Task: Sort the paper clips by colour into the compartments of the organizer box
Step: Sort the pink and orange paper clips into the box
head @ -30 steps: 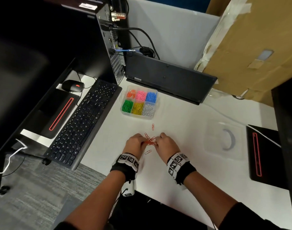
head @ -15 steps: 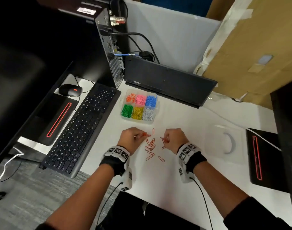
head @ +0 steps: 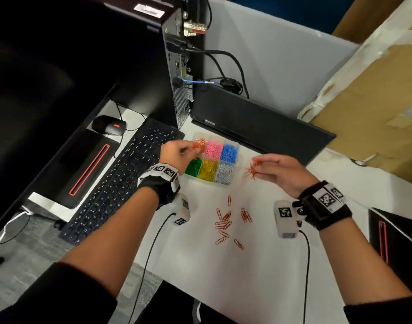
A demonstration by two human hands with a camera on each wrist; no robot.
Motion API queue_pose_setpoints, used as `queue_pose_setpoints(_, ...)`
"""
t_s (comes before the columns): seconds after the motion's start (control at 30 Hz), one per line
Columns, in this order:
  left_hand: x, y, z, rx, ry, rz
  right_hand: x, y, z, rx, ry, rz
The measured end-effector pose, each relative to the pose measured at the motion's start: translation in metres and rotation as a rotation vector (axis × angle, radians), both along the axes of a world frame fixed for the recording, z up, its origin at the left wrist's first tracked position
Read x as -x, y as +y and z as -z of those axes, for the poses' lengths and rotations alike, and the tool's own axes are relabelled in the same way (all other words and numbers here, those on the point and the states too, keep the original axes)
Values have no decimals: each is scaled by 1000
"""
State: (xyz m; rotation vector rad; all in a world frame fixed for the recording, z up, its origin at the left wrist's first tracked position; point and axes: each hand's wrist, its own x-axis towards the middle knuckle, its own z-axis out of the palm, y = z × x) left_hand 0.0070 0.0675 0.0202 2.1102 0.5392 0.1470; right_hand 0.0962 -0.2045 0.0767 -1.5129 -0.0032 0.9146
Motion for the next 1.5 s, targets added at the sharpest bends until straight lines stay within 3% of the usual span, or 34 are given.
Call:
queue_pose_setpoints(0.2,-37,11,9,-88,60,-46,-29,52,-13,-68,-94,4)
queue_pose_setpoints(0.33,-49,13,19,-206,77,32,-37,80,-3,-67,-158,51)
queue_pose_setpoints(0.5,-38,14,28,-225,72,85,-37,108,28,113,-369,93)
queue_pose_setpoints(0.8,27,27,29,-138,-89,-86,-37,173,69,442,-752,-157)
queue_pose_setpoints(0.97,57,12,36,-156,-116,4,-35,180,87,575,-861,-388)
queue_pose_setpoints(1.07,71,-13,42,-193,-48,196,-29,171,80,504,-854,-401)
queue_pose_setpoints(1.23,83,-59,60,-151,216,386,-20,103,68,382,-1001,-145)
queue_pose_setpoints(1.37,84,-97,67,-269,234,508,21,21,81,479,-933,68)
queue_pose_setpoints(1.43,84,-113,70,-424,236,565,50,-4,95,593,-867,-44)
queue_pose_setpoints(1.5,83,-123,74,-526,249,649,77,-17,111,682,-844,-273)
